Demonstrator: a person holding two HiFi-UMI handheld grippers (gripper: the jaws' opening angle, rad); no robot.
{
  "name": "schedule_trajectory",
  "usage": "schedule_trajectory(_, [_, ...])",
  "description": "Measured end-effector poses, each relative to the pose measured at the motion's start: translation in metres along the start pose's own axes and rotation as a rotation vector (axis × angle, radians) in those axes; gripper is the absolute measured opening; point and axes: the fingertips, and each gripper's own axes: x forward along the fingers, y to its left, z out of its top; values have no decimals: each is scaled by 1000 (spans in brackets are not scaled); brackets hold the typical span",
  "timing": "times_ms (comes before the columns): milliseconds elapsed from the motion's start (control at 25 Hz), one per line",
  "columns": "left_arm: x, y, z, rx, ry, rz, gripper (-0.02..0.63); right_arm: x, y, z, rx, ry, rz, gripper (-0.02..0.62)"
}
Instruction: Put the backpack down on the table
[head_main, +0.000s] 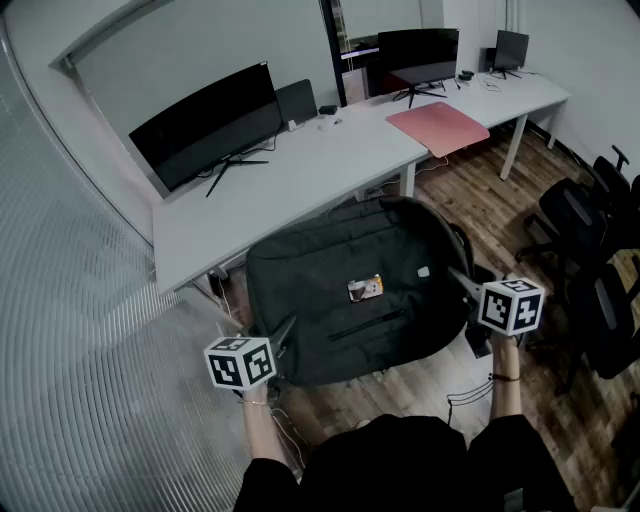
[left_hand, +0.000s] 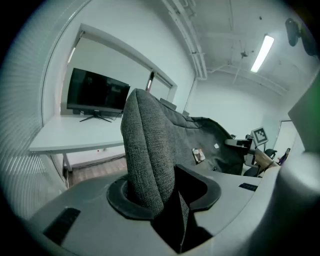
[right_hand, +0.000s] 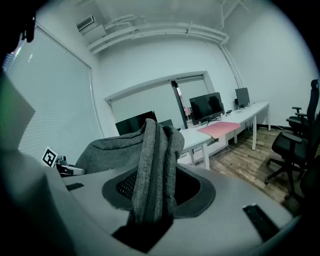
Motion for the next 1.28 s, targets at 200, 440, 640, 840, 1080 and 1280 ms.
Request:
schedule_trajectory(200, [6,1,0,0,5,-2,158,3,0,-1,20,-7,9,156])
schedule_trajectory(440, [15,-3,1,-1,11,4,158,6,-10,0,28,-4,13,156])
schedule_trajectory(640, [21,-10,3,-6,18,11,158,6,-20,2,30,0,20,156])
schedule_trajectory(840, [30,-11,2,-12,27,15,158,11,-29,1,37,4,19,158])
schedule_trajectory(1080, [41,-5,9,-28,45,14,160,24,-36,10,46,17,14,158])
schedule_trajectory(1280, [62,6,16,-28,63,5,160,43,-46,11,64,27,-4,157])
